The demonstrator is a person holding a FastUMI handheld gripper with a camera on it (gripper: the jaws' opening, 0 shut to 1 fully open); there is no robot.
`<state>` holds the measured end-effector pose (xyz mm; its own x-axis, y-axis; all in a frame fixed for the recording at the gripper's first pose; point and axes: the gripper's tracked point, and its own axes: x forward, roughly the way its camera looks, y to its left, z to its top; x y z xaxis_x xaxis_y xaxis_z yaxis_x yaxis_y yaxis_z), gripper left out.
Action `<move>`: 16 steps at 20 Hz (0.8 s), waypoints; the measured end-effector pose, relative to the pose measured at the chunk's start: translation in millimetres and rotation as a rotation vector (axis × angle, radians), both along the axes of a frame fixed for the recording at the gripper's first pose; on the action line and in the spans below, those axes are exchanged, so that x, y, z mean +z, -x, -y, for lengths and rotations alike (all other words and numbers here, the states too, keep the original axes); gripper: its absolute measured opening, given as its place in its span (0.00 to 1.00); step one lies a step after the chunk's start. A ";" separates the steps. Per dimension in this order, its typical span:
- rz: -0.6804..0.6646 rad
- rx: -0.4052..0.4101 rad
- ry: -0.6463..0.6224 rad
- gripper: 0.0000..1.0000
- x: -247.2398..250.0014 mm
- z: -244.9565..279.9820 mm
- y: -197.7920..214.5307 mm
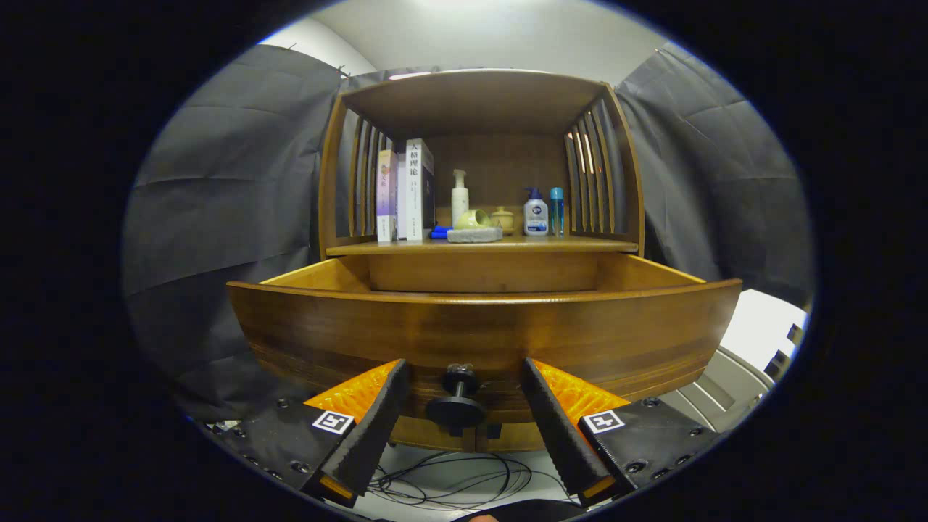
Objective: Pull open the drawer, take out the items inside it, and place them on the countertop above the cabinet.
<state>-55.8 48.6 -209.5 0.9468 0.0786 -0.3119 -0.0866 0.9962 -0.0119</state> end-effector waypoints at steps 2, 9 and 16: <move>0.010 0.002 0.010 0.98 -0.7 -1.3 -2.6; 0.021 -0.018 0.021 0.96 -0.7 1.3 -6.6; 0.022 -0.025 0.047 0.97 -2.2 6.3 -18.3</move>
<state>-37.5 42.3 -211.7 0.9550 0.0409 -0.2937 -0.0613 0.9963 -0.0606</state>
